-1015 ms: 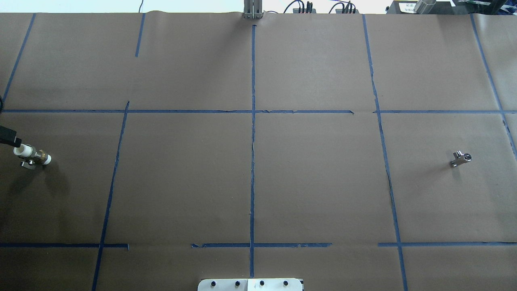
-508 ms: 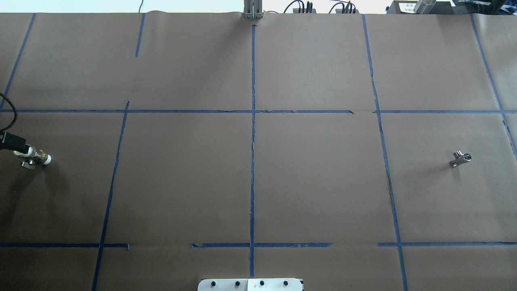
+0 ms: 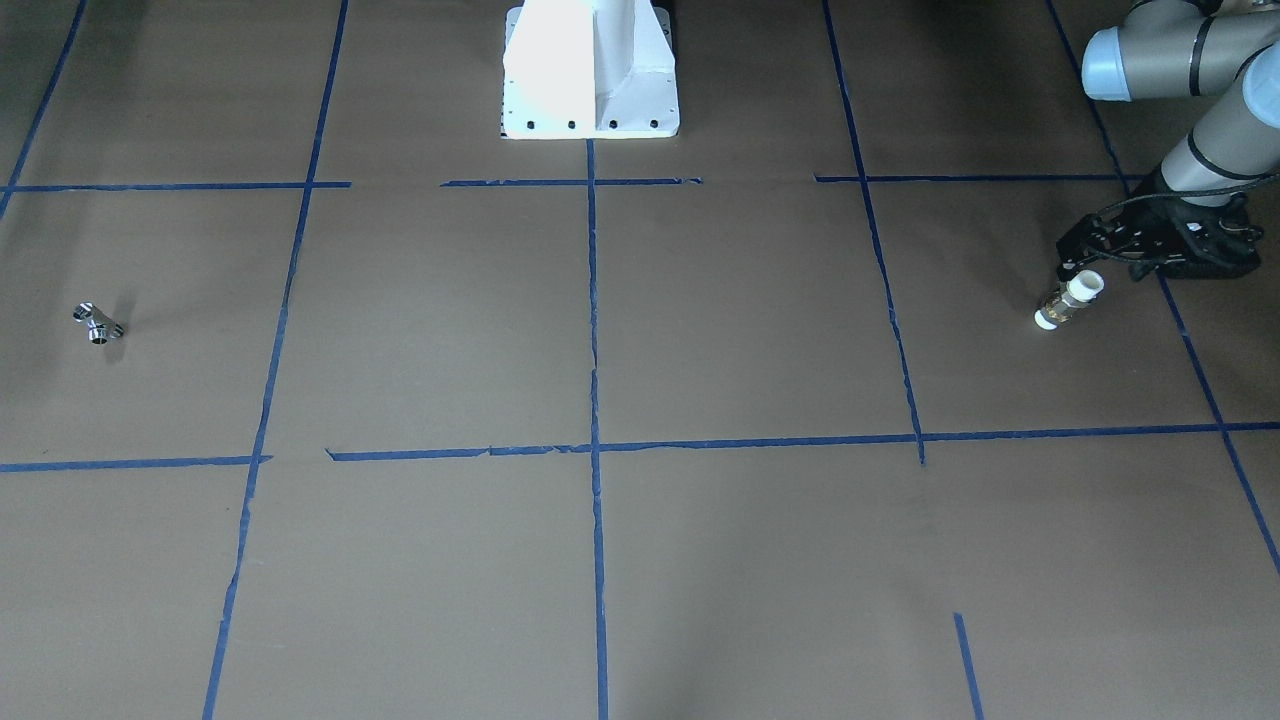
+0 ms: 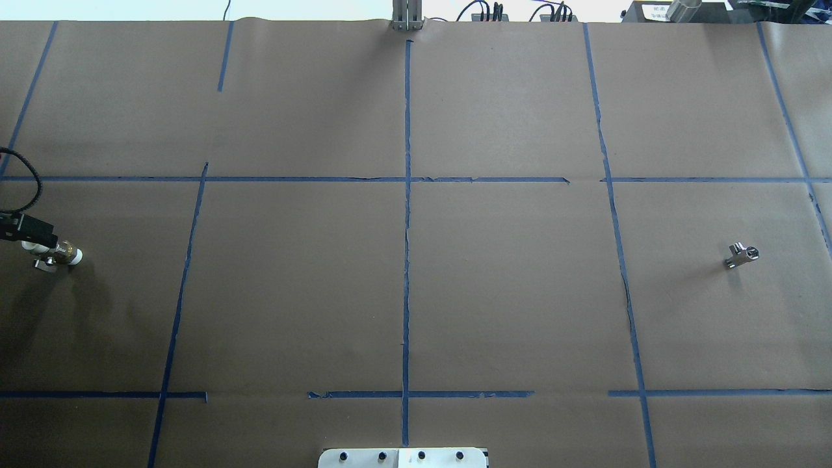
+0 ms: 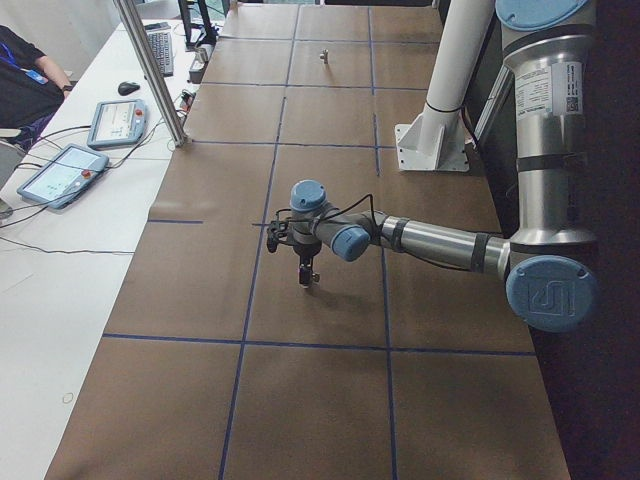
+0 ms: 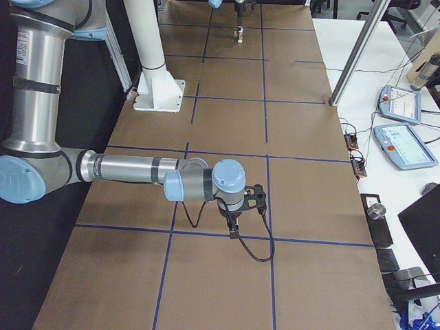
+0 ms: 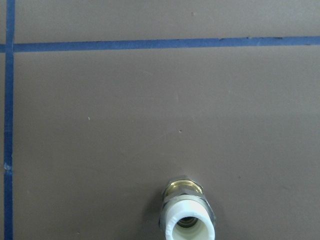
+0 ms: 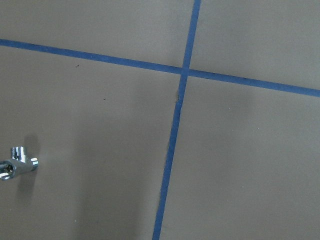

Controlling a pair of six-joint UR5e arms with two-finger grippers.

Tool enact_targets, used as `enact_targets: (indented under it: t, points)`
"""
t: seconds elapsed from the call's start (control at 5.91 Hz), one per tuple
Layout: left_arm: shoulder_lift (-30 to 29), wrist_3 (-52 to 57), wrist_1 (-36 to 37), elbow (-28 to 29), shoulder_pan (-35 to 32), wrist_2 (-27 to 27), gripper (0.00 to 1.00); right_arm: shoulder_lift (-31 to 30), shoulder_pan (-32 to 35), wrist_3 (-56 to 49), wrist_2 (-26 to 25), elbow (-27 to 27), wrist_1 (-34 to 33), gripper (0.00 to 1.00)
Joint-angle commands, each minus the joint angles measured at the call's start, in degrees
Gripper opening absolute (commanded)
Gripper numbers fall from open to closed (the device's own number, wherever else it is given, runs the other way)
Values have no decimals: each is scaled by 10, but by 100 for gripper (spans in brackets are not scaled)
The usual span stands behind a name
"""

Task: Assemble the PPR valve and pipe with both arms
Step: 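Close the left gripper on the white-and-brass pipe fitting and lift it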

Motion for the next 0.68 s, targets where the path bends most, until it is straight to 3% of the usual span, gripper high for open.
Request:
enact_targets:
  t: [0.0,0.17,0.34,0.51]
  points:
    - [-12,1,-1,12,3,0,96,0,0,0,0,0,-1,100]
    - [-12,4,-1,12,3,-1,84,0,0,0,0,0,-1,100]
    - [-13,3,-1,11,3,-1,59,0,1,0,0,0,-1,100]
    - [-14,2,0,10,3,-1,41,0,1,0,-1,0,-1,100]
